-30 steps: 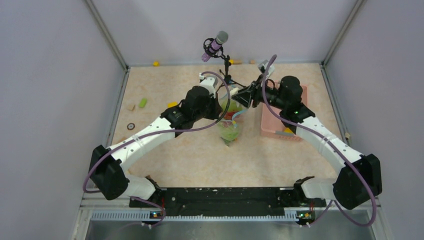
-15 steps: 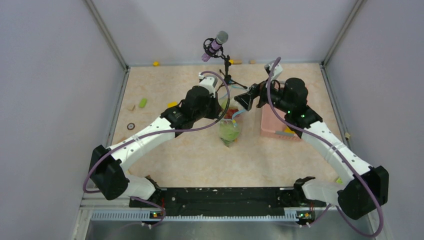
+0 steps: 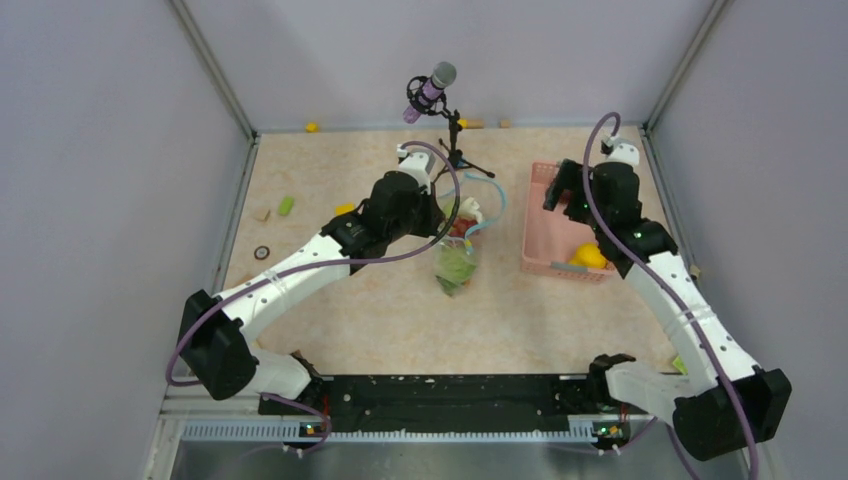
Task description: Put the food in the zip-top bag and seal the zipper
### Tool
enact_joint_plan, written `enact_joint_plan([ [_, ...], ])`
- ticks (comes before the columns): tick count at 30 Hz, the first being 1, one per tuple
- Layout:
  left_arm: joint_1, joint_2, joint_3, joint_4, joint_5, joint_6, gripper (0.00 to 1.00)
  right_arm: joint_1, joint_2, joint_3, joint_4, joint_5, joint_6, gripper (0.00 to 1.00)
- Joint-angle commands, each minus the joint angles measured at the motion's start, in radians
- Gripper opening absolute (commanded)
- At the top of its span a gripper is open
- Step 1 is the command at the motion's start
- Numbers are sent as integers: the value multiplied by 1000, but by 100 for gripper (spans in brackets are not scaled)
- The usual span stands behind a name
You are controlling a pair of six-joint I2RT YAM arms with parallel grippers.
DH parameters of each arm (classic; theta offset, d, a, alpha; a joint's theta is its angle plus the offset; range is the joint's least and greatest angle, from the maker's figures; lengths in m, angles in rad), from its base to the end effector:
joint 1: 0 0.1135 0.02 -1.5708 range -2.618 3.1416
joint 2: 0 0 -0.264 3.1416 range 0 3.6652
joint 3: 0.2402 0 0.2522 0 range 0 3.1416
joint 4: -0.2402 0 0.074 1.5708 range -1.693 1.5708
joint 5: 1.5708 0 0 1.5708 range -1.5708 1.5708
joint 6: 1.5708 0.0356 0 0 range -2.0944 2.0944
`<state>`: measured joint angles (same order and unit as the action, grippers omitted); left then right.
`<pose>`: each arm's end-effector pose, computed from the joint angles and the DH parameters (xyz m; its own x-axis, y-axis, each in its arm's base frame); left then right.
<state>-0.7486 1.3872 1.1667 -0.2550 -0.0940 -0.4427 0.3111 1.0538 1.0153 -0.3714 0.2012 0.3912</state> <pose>0.2376 -0.2162 0.3279 -0.5671 -0.0552 -0.8218 0.4134 0.8439 -0.3420 0.2273 0.0656 0.3501 -0.3985 0.2643 -0.8782 0.0287 0.9607 0.2761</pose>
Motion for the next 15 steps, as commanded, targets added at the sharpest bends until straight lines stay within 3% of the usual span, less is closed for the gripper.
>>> enact_joint_plan([
  [1,0,-41,5,100,-3,7,0,-89,51,-6,-236,163,76,97],
  [7,1,-40,-5,115,-5,12,0,-136,115,-60,-316,229,78,97],
  [15,2,-39,-8,112,-1,12,0,-178,191,-113,-288,229,107,84],
])
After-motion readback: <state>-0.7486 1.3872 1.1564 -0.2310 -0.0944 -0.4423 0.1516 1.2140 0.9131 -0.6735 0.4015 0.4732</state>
